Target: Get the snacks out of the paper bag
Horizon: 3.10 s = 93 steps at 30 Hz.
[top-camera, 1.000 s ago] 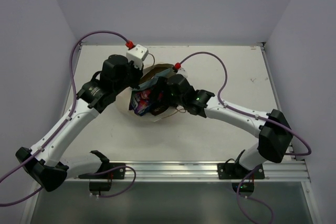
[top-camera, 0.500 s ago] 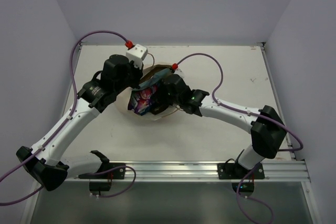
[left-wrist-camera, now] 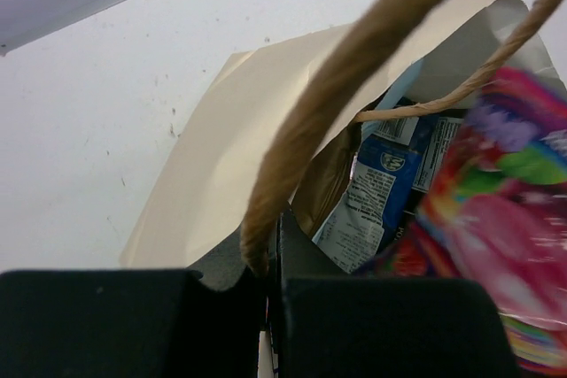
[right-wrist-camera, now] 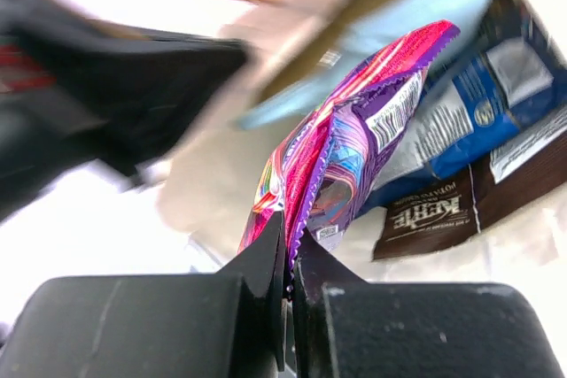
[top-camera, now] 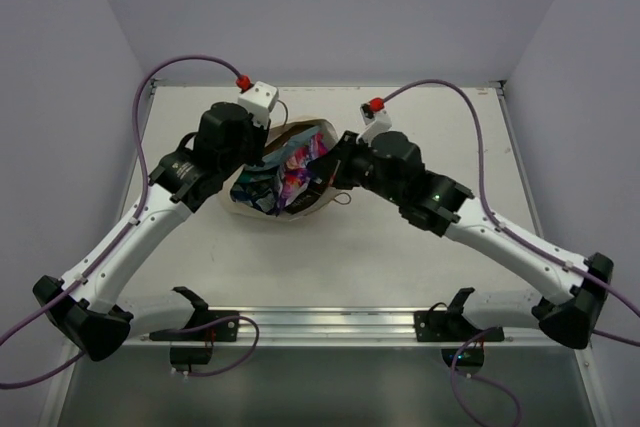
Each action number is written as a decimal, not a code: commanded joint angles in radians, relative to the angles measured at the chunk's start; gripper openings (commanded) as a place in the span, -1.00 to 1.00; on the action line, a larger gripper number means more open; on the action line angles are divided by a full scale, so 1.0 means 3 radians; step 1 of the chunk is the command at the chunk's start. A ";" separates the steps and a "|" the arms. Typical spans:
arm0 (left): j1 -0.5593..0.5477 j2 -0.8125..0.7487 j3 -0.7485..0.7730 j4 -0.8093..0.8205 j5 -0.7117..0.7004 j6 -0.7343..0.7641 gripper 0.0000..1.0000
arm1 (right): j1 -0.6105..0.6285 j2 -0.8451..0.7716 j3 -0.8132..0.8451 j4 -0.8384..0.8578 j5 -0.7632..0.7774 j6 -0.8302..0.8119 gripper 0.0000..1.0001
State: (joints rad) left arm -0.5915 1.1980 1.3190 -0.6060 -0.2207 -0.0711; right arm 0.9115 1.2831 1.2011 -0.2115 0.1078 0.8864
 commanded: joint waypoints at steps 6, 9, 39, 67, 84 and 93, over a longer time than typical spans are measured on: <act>-0.0012 -0.0066 -0.0040 -0.0122 -0.0241 -0.0136 -1.00 | -0.0405 -0.0998 0.0358 -0.0410 -0.0339 -0.0633 -1.00; -0.0007 -0.0071 -0.0045 -0.0128 -0.0287 -0.0162 -1.00 | -0.0706 -0.1423 0.0317 -0.0435 -0.0121 -0.0882 -1.00; -0.0012 -0.0082 -0.0030 -0.0102 0.0091 0.0395 -1.00 | -0.2210 0.0504 -0.1170 0.1243 -0.1239 -0.1099 -0.72; -0.0089 -0.0077 0.0175 -0.0123 -0.0522 0.0380 -1.00 | 0.0055 -0.0105 0.0378 -0.0262 0.0448 -0.0554 0.75; -0.0110 -0.0138 0.0175 0.0077 -0.0364 0.0396 -1.00 | 0.0224 0.1148 0.1201 -0.0384 0.1016 0.0722 0.98; -0.0120 -0.0189 0.0078 0.0128 -0.0308 0.0268 -1.00 | 0.0214 0.1439 0.1217 -0.0307 0.0940 0.0850 0.77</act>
State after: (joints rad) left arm -0.6224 1.1755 1.3315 -0.6224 -0.3180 0.0395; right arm 0.9752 1.7054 1.5520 -0.3370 0.3538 1.1034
